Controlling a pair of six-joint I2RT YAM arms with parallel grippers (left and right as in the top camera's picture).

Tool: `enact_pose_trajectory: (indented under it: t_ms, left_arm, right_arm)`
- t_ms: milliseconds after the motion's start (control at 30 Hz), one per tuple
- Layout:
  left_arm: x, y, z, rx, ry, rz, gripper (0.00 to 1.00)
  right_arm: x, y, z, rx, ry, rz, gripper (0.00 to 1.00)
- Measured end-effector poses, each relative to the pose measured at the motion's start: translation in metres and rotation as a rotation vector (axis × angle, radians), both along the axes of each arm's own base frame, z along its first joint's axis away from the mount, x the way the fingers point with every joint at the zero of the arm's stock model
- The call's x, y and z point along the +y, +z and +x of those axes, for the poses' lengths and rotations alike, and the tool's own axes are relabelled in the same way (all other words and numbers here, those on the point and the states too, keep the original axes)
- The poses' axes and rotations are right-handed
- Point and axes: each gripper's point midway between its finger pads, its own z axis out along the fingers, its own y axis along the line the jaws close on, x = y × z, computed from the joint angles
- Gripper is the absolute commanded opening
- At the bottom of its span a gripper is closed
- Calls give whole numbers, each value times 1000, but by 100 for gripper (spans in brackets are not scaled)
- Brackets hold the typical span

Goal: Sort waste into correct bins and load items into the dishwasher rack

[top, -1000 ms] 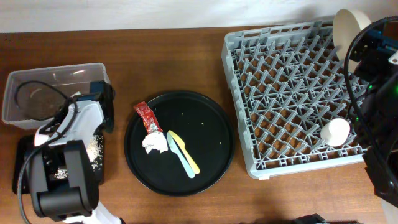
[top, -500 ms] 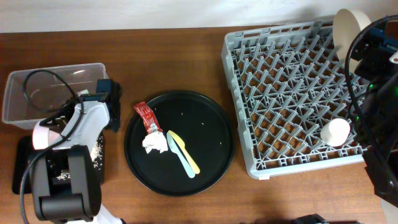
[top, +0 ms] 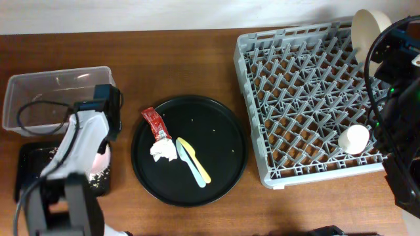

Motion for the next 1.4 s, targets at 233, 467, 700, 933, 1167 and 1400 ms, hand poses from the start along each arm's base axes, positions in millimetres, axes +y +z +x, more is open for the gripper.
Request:
enact_pose_trajectory:
  t_ms: [233,467,700,933,1167,1400]
  left_arm:
    - [-47,92,14,-494,-44,-320,0]
    - [-75,169,-21,-777,-148,-450,0]
    - [-149,118,-1,-600,-245,-824,0]
    - [-235,28,31,-276,-366,-958,0]
    - [-277,-44,67,-178,-387,-1046,37]
    - [-280,-57,65,-134,-354,-1063,65]
  right_arm:
    - [15,-5,8,22,99,2,98]
    - [52,-31,23,129,334,15,98]
    - [111,-70,34,276,662,76,98]
    - [143,-95,34,374,836,134,98]
    - [170,-164,58,619,934,240,98]
    - [188,-227,88,789,944,378,93]
